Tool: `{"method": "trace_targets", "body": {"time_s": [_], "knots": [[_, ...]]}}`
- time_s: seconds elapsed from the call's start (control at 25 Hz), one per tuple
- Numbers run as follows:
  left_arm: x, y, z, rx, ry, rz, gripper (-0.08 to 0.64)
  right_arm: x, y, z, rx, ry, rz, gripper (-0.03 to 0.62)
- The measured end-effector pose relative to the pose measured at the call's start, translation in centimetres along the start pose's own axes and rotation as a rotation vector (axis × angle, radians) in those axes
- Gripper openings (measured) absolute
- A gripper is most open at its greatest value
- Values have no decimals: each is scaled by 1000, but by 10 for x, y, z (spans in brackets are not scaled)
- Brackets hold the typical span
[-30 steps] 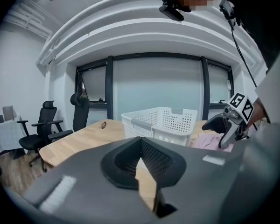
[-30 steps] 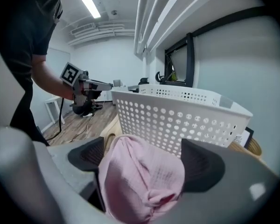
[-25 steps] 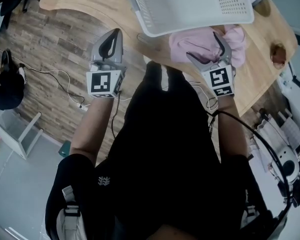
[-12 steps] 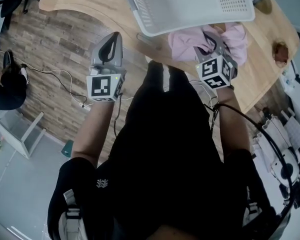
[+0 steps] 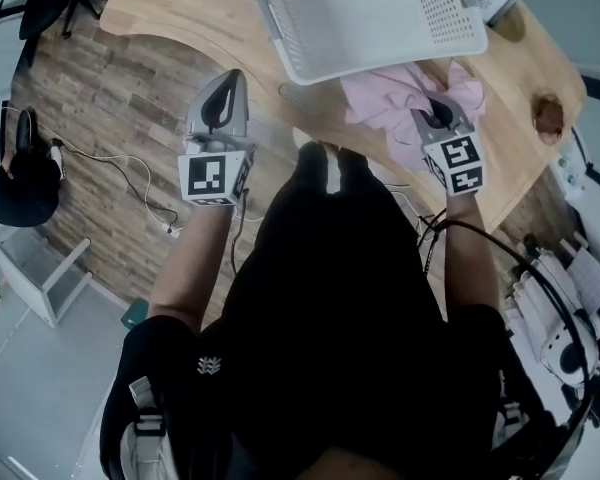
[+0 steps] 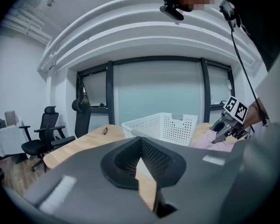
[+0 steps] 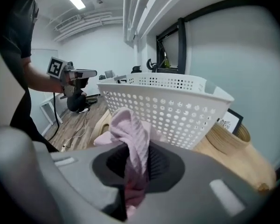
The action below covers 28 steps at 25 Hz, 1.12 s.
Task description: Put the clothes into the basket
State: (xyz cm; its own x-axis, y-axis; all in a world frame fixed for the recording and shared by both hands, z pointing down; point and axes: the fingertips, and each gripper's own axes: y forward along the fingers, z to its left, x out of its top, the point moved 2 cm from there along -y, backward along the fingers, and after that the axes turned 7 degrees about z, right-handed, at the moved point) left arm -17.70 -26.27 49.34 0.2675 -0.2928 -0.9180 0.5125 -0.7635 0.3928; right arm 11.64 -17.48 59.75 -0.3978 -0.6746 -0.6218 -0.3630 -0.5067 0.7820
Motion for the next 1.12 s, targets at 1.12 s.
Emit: {"method": "trace_targets", "body": {"time_s": [1.12], "knots": [[105,-7,-38,8,-4,-160,8,56,-160,-18,-63,118,-389,50]]}}
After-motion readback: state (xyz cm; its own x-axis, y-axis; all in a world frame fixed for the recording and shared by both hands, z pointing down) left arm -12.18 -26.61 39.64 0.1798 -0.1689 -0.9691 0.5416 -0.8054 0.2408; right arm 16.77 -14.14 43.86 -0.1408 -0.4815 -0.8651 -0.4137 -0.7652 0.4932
